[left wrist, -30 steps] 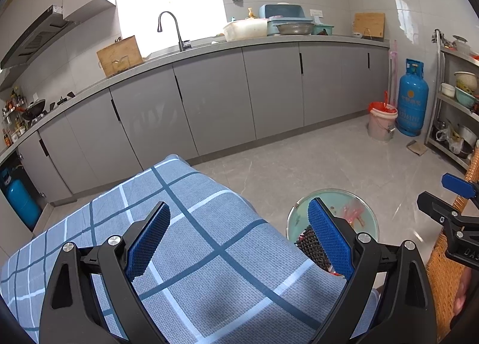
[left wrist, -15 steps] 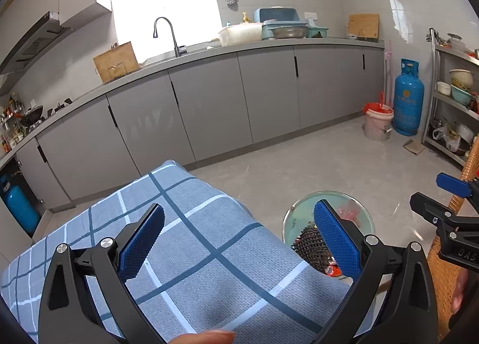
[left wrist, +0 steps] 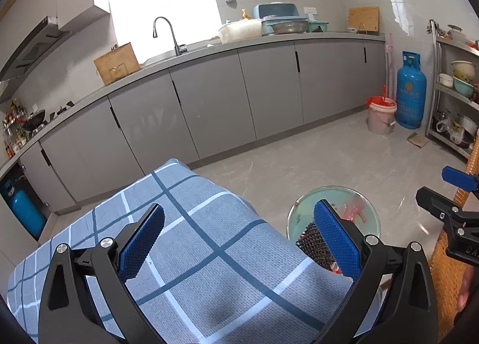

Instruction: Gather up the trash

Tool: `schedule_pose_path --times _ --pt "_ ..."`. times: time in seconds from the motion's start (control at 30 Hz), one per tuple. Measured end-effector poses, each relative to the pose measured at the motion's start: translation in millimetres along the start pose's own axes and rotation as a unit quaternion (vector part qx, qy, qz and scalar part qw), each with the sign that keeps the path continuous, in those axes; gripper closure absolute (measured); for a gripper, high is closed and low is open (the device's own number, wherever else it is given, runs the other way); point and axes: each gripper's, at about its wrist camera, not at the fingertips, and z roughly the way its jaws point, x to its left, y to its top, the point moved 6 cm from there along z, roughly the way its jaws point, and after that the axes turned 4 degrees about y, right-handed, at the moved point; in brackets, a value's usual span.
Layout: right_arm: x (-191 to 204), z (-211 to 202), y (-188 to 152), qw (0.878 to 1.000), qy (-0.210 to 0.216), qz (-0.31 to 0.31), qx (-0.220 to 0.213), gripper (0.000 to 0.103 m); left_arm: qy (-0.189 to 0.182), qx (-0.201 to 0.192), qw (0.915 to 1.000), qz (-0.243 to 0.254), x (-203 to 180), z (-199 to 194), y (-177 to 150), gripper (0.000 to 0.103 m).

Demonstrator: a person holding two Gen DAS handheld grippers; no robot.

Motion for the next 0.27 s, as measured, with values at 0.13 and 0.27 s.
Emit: schedule_pose_path --times 0.13,0.27 --pt "-0.3 0.4 -0.5 1.0 0.0 -0.001 0.0 0.02 0.001 -0.001 1.0 -0.006 1.1 -1.1 1.4 0.005" --pt "-0.6 0.6 -0.9 1.0 0.0 0.001 0.0 0.02 -0.01 0.0 0.9999 -0.01 2.1 -1.7 1.2 0.005"
